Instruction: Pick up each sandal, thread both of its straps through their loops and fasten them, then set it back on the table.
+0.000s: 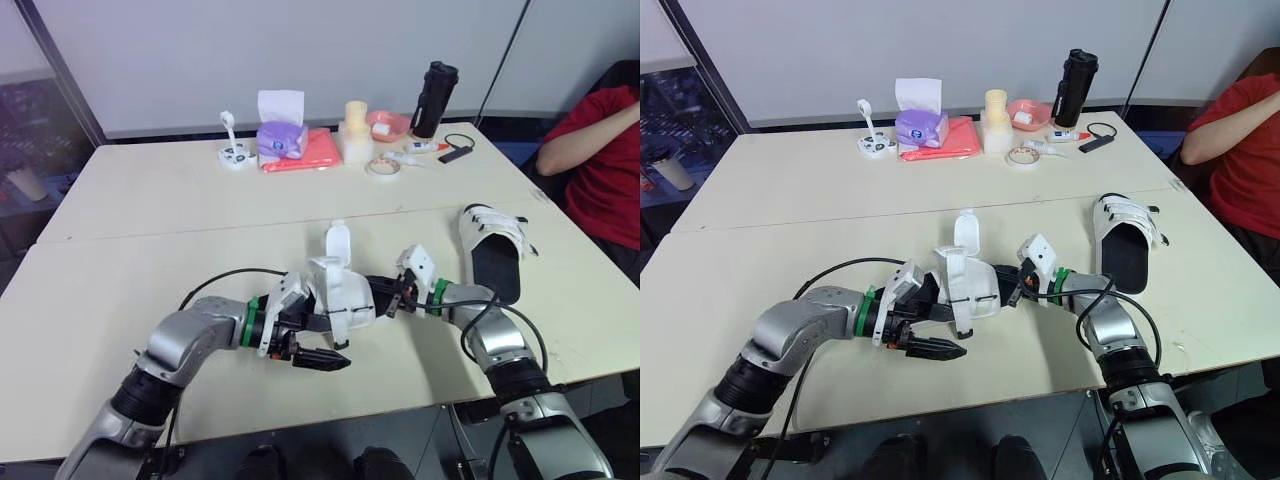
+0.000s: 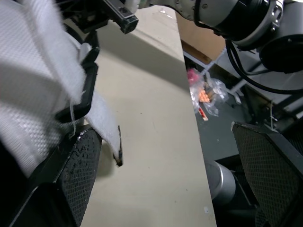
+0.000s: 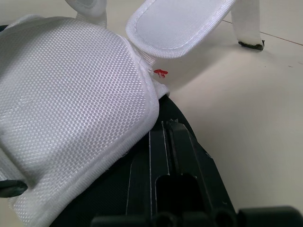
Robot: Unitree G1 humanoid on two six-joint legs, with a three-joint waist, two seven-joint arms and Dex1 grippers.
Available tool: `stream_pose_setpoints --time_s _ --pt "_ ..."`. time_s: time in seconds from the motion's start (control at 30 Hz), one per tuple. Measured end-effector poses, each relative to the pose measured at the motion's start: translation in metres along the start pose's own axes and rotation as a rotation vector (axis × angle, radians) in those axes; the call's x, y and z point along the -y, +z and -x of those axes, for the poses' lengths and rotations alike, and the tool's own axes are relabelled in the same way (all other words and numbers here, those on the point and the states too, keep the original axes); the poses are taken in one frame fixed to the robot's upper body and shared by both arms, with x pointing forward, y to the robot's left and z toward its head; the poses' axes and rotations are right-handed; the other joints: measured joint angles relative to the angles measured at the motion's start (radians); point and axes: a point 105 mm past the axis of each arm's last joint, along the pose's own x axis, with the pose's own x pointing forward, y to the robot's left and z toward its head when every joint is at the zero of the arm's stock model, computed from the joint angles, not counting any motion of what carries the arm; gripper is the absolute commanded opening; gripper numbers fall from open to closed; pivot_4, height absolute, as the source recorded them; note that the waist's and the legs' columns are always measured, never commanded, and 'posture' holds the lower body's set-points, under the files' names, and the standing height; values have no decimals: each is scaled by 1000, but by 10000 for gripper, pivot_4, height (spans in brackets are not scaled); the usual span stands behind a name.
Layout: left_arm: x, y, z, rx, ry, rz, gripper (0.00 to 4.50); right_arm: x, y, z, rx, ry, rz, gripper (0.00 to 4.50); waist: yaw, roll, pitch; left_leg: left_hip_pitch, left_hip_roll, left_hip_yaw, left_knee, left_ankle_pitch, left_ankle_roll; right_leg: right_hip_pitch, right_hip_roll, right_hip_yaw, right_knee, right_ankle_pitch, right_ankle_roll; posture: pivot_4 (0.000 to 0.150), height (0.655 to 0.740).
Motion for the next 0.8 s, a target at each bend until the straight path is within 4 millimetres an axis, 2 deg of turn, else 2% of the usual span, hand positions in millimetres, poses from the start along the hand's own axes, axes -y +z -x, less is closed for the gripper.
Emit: stream_pose_setpoints --time_s 0.13,0.23,0.47,0.6,0.8 --pt "-4 0 -5 2 -5 1 44581 0 0 0 -1 -3 -1 0 1 0 0 0 0 0 0 0 0 1 0 0 0 0 0 1500 7400" --pt "-8 0 -8 1 -2 -4 36605 1 -1 0 -1 -6 -2 0 2 0 0 1 0 0 0 0 0 2 0 0 0 0 0 1500 7400" --pt "-17 -3 -7 -15 31 3 862 0 0 0 2 -5 0 0 -1 0 0 1 0 0 -1 0 0 1 0 0 0 0 0 1500 7400" --pt "-15 -7 -3 -41 19 8 862 -1 0 -1 2 -5 0 0 -1 -1 0 1 0 0 -1 0 0 0 0 0 0 0 0 1500 7400" --pt "12 -12 7 -93 -107 -1 862 0 0 -1 3 -6 -2 0 -1 -1 0 1 0 0 -2 0 0 0 0 0 -1 0 0 1500 7400"
